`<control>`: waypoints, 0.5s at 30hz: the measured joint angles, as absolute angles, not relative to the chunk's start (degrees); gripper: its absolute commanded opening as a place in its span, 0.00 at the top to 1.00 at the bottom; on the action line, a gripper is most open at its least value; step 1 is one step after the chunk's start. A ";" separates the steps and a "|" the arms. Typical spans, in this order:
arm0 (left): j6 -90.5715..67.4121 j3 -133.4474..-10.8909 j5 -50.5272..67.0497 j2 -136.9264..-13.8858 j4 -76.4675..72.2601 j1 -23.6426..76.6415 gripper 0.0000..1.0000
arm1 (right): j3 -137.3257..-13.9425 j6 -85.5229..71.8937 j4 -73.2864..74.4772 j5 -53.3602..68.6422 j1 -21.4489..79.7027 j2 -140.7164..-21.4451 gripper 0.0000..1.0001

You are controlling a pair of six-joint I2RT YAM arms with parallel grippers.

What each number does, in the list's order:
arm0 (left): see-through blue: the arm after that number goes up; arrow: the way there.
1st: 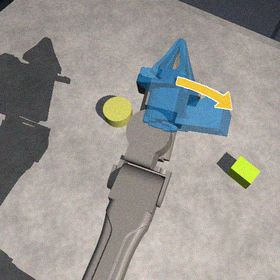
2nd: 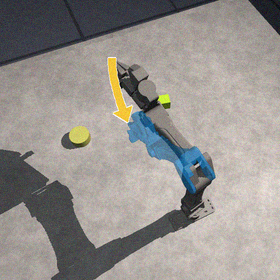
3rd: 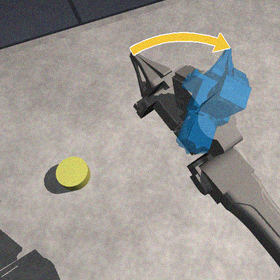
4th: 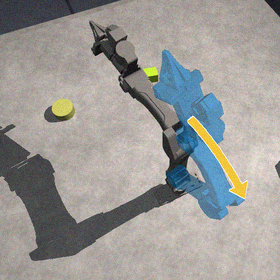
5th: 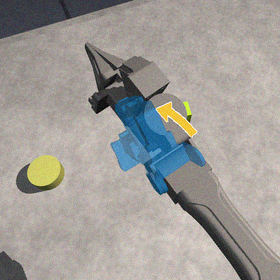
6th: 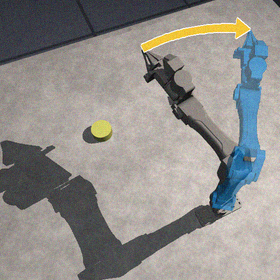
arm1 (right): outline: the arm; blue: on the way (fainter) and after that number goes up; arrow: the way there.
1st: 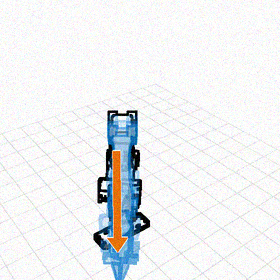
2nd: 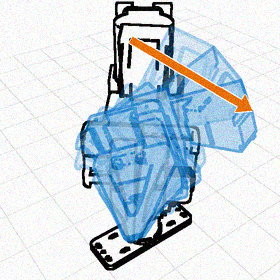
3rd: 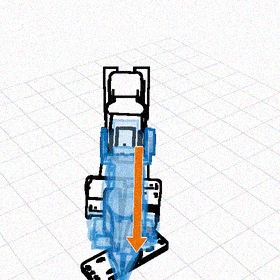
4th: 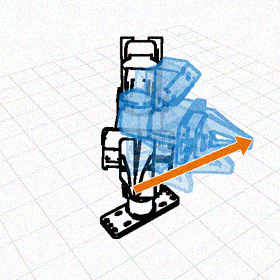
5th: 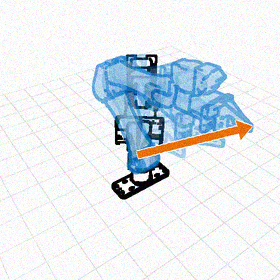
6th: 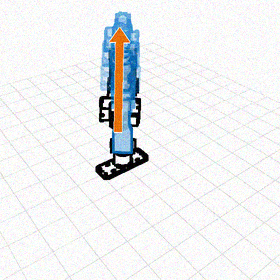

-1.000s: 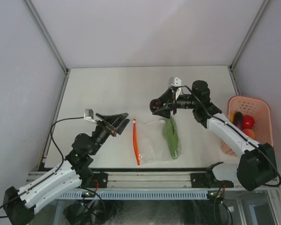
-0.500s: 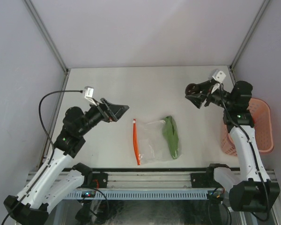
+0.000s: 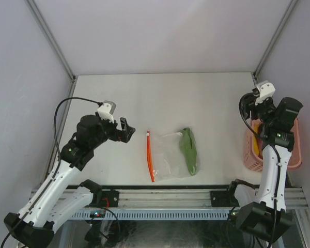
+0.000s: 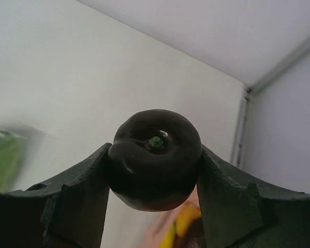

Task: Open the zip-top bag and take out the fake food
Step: Place the fake fruit in the bin.

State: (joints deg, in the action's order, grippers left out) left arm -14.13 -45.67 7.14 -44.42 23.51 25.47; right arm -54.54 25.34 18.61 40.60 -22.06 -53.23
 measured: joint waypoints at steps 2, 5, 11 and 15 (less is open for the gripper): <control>-12.67 -45.04 6.20 -43.48 23.86 25.47 0.00 | -54.54 26.28 19.35 36.88 -23.73 -53.04 0.86; -11.53 -44.23 5.15 -42.15 24.51 25.47 0.00 | -54.54 26.94 19.86 32.75 -26.70 -53.04 0.85; -10.76 -43.88 3.77 -40.82 24.80 25.47 0.00 | -54.54 27.77 20.40 27.18 -34.15 -54.00 0.80; -10.70 -43.88 3.14 -40.36 24.77 25.47 0.00 | -54.52 28.62 20.40 24.95 -37.28 -54.92 0.76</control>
State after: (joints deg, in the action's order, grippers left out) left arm -10.70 -43.88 3.14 -40.36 24.77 25.47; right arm -54.52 28.62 20.40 24.95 -37.28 -54.92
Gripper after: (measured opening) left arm 0.998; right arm 0.585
